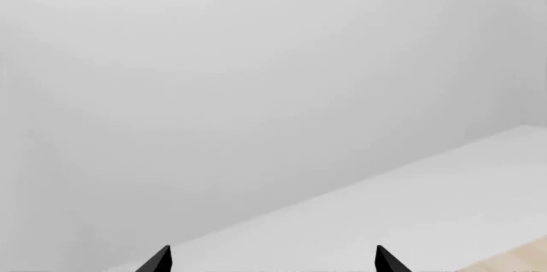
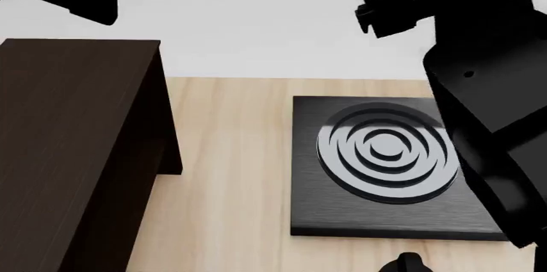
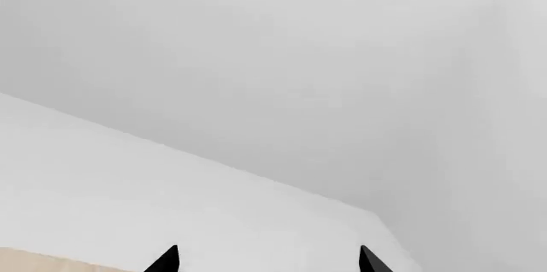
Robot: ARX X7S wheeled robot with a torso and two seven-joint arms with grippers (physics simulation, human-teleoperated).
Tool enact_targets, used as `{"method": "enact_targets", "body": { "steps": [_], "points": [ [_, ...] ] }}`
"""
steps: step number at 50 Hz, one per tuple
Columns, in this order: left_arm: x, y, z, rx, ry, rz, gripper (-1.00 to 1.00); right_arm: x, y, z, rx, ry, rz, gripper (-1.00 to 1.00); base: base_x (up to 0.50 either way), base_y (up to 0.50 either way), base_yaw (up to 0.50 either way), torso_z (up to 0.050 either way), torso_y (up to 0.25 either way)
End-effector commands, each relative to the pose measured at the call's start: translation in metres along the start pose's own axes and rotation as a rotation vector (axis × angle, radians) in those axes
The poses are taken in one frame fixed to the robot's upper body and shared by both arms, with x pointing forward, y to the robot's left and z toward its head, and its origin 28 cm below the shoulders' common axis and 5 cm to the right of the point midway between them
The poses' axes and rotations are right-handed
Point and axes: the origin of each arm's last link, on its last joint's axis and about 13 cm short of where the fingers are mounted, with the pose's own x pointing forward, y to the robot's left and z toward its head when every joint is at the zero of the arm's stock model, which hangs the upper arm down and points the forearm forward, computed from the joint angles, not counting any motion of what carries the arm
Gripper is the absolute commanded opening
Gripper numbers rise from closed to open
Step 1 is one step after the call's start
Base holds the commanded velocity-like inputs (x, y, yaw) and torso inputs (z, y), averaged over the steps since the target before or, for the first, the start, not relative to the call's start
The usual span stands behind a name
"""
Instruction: Put the frying pan under the cabinet shelf.
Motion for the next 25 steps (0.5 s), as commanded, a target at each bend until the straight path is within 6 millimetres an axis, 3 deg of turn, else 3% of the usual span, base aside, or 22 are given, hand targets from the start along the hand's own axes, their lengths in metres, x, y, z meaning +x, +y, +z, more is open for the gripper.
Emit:
{"method": "enact_targets", "body": {
  "steps": [1,6,13,25],
  "points": [
    [0.007,-0.001,-0.009,-0.012,0.012,-0.008,1.00,-0.013,-0.031,-0.031,0.051,0.145,-0.100,1.00,0.00,0.00,0.00,0.000,0.000],
    [0.009,-0.003,-0.013,-0.018,0.018,-0.017,1.00,-0.020,-0.050,-0.042,0.088,0.195,-0.169,1.00,0.00,0.00,0.00,0.000,0.000],
    [0.012,-0.002,-0.024,-0.029,0.037,-0.013,1.00,-0.034,-0.056,-0.066,0.101,0.263,-0.204,1.00,0.00,0.00,0.00,0.000,0.000],
    [0.013,-0.002,-0.026,-0.030,0.044,-0.008,1.00,-0.058,-0.065,-0.085,0.138,0.312,-0.230,1.00,0.00,0.00,0.00,0.000,0.000]
  ]
}}
